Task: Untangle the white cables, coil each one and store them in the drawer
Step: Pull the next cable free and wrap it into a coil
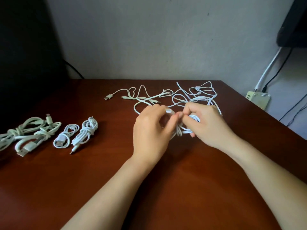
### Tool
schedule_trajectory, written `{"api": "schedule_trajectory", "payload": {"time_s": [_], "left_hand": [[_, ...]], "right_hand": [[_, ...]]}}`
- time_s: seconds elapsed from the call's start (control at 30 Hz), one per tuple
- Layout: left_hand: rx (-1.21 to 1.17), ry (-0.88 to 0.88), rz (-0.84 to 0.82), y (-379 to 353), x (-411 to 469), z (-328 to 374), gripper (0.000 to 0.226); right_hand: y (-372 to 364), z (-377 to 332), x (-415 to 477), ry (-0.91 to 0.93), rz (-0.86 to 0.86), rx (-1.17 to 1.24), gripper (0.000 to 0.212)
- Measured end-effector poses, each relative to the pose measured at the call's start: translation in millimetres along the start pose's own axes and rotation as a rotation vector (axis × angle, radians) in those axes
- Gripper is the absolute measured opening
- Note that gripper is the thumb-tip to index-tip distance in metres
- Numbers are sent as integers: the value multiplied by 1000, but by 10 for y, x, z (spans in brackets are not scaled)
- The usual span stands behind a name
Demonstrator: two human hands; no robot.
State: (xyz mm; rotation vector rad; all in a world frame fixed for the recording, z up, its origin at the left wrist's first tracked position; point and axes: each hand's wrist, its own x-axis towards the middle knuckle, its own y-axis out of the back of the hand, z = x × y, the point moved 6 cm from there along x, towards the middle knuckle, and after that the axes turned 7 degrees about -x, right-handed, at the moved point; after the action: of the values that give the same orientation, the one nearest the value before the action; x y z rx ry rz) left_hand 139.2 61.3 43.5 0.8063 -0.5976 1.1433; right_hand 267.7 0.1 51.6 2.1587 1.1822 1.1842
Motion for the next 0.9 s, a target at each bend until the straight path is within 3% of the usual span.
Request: {"api": "schedule_trajectory", "payload": {"time_s": [0.4,0.63,0.9], "left_hand": [[-370,294,33,-36,-17,-55,27],[-447,495,5,-141,-98,-175,28],[-577,402,-185,-173,-40,-71,21]], "right_hand": [[-29,-55,-15,41,8,139,29],[45,-169,-58,230,88,-62,20],[93,-271,-124,357,197,-51,19]]}}
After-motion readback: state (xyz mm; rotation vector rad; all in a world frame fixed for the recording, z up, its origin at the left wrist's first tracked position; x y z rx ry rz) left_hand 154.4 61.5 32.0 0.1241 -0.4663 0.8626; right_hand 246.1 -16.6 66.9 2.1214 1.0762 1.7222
